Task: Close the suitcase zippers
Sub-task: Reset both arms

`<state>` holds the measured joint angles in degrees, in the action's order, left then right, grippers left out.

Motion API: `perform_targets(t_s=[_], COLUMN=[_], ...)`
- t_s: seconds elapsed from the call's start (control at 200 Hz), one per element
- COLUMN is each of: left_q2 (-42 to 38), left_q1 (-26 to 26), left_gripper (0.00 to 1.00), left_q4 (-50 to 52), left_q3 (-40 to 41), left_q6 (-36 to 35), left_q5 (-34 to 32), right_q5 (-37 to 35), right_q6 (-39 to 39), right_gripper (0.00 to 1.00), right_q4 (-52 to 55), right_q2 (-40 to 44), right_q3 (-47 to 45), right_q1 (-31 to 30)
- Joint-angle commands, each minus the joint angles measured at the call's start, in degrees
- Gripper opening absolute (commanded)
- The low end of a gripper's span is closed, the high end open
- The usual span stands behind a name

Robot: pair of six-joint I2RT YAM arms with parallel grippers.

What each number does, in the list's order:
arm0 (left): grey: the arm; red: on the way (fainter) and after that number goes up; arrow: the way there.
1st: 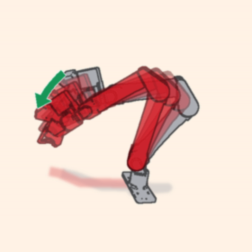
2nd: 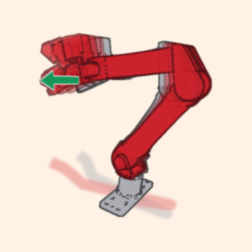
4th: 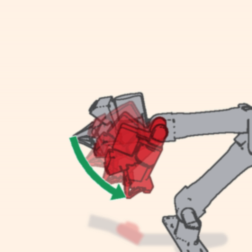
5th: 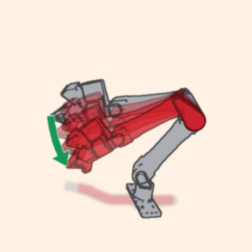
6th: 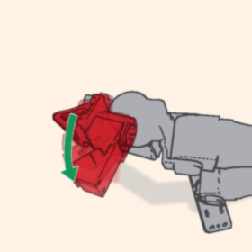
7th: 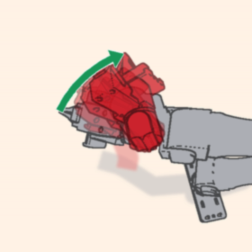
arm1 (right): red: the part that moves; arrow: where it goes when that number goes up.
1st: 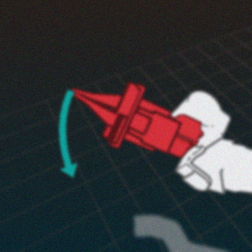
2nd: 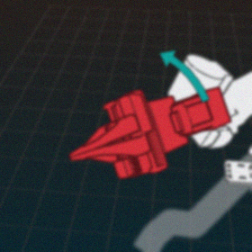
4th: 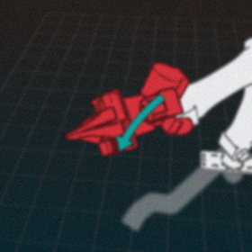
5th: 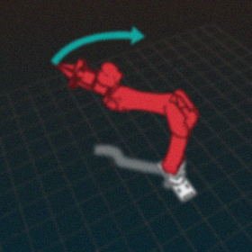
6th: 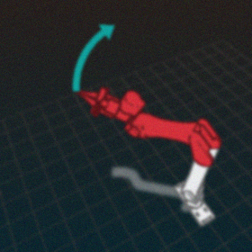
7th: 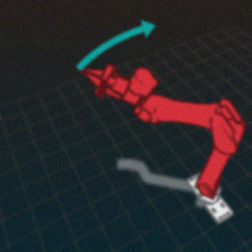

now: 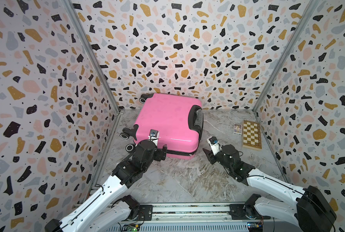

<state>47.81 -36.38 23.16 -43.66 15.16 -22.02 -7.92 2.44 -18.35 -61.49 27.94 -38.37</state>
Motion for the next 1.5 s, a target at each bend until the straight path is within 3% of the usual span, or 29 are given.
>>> perform_targets(t_s=[0.0, 0.236, 0.401, 0.747, 1.047, 1.152, 1.308, 1.368, 1.498], left_q2=[-1.2, -1.7, -1.3, -2.6, 1.2, 5.5, 13.8, 17.3, 28.7], left_q1=[0.3, 1.3, 5.4, 18.5, 27.7, 28.9, 31.2, 32.2, 33.9], left_gripper=[0.92, 0.93, 0.94, 0.96, 1.00, 1.00, 1.00, 1.00, 1.00], left_q4=[1.6, -5.4, -14.0, -23.3, -45.6, -57.1, -65.7, -70.1, -84.9], left_q3=[3.7, 13.1, 17.4, 21.5, 31.9, 34.2, 32.9, 32.6, 34.6], left_q6=[11.7, 11.2, 6.3, -3.5, -10.3, -13.5, -15.5, -15.7, -14.3], left_q5=[-11.9, -23.2, -25.2, -17.0, -2.0, 2.7, 9.0, 11.6, 13.7], right_q5=[-13.0, -27.0, -27.1, -23.0, -10.4, -7.5, -2.1, 1.4, 6.5], right_q6=[5.8, 8.2, 8.3, 8.4, 3.8, 2.3, 1.7, 2.3, 2.6], right_gripper=[0.52, 0.53, 0.53, 0.54, 0.55, 0.56, 0.57, 0.57, 0.58], right_q4=[1.5, 1.5, 0.3, -11.7, -30.0, -35.2, -44.2, -42.9, -47.2], right_q2=[3.2, 3.9, 3.4, -0.2, -5.2, -5.7, -7.7, -9.2, -13.7], right_q3=[-2.1, -6.3, -6.3, -11.0, -16.9, -18.5, -20.6, -19.1, -18.4], right_q1=[1.5, 7.7, 15.2, 27.2, 32.9, 34.1, 36.9, 38.4, 39.0])
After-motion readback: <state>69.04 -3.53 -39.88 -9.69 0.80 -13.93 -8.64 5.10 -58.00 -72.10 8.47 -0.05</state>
